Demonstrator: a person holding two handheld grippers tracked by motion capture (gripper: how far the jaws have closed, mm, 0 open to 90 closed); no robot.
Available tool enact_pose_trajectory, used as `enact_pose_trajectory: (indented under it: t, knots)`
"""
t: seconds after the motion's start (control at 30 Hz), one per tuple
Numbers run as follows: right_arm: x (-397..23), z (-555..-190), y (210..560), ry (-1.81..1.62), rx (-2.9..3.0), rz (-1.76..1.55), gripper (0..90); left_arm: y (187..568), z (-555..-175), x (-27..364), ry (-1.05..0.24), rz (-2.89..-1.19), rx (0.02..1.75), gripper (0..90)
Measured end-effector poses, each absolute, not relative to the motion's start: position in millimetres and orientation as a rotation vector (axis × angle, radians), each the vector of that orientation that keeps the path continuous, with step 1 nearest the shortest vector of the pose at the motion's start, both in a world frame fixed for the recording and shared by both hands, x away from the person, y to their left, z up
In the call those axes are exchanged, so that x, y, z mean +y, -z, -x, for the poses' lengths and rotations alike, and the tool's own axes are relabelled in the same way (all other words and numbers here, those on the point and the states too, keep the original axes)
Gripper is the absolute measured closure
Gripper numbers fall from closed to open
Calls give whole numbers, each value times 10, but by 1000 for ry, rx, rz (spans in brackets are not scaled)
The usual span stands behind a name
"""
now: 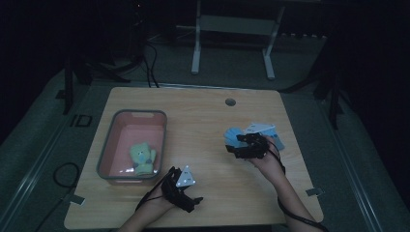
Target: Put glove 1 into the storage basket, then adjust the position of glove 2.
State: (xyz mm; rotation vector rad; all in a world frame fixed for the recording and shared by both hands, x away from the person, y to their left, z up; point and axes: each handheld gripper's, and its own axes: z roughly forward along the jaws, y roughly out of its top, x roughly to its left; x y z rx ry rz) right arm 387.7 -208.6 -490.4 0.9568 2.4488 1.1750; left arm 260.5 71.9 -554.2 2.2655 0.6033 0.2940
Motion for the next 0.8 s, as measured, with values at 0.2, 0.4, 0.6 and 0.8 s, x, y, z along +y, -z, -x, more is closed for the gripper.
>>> enact_pose_trajectory:
  t: [0.2, 0.4, 0.6, 0.8]
  knots:
    - [-2344, -4029, 4908, -1123, 2473, -1000, 524, 5586, -2567, 727, -260, -2248, 626, 30]
    - [-2506, -4173, 4992, -1074, 2468, -1064, 640, 5604, -2539, 721, -267, -2241, 626, 30]
    - [-2463, -4313, 5089, -1006, 2501, -1011, 622, 5584, -2522, 760, -290, -2188, 637, 30]
    - [-2380, -4520, 5242, -972, 2537, -938, 594, 5572, -2516, 795, -314, -2172, 620, 30]
